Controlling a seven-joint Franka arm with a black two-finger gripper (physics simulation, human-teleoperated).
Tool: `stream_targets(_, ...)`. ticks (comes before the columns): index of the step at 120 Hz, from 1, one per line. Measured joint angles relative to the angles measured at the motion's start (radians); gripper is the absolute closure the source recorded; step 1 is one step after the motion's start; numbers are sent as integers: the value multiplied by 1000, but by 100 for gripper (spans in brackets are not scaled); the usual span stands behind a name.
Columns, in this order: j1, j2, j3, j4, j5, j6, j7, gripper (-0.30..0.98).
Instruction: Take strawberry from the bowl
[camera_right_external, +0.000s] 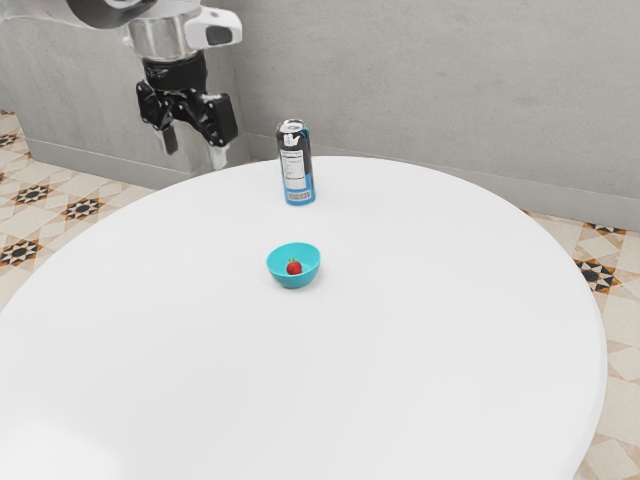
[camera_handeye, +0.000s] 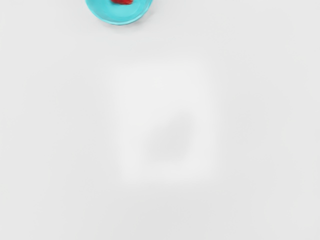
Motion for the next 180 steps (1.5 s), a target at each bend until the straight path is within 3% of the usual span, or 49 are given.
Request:
stream_targets(14,-196,12,26,-9,29,33,-34,0)
stream_targets(26,-353,158,103,-15,27,115,-63,1)
stream_targets(43,-175,352,284,7,-13,268,-97,1)
stream_targets(56,-210,398,313,21,-61,352,-126,6)
stream_targets(73,-235,521,352,97,-120,433,-174,32)
stream_targets(89,-253,593,377,131,-180,491,-223,45)
stream_targets(139,-246,762,418,219,-264,602,-322,51)
stream_targets(180,-254,850,456,295,-286,643,-366,51)
